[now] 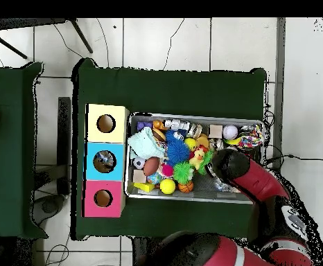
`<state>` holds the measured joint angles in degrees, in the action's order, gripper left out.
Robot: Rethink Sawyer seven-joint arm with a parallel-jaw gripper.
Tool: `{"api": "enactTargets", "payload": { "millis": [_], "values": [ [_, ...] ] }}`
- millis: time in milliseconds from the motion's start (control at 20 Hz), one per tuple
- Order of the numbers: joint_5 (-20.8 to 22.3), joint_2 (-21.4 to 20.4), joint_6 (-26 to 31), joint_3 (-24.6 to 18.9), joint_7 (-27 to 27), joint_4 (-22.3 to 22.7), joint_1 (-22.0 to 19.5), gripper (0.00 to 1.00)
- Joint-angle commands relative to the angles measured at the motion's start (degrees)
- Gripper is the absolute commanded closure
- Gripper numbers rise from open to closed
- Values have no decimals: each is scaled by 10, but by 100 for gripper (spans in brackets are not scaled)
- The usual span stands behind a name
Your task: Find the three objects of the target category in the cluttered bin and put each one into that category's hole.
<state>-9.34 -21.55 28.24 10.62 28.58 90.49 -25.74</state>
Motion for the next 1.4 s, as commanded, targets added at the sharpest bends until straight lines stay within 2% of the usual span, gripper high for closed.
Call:
{"api": "enactTargets", "payload": {
  "millis": [50, 550, 850, 1400],
  "values": [
    [-73, -31, 30, -133, 165, 8, 1, 100],
    [-100, -34, 74, -108, 195, -43, 52, 100],
    [-121, -32, 78, -84, 217, -55, 82, 100],
    [-159, -36, 45, -73, 234, -41, 117, 100]
  ]
}}
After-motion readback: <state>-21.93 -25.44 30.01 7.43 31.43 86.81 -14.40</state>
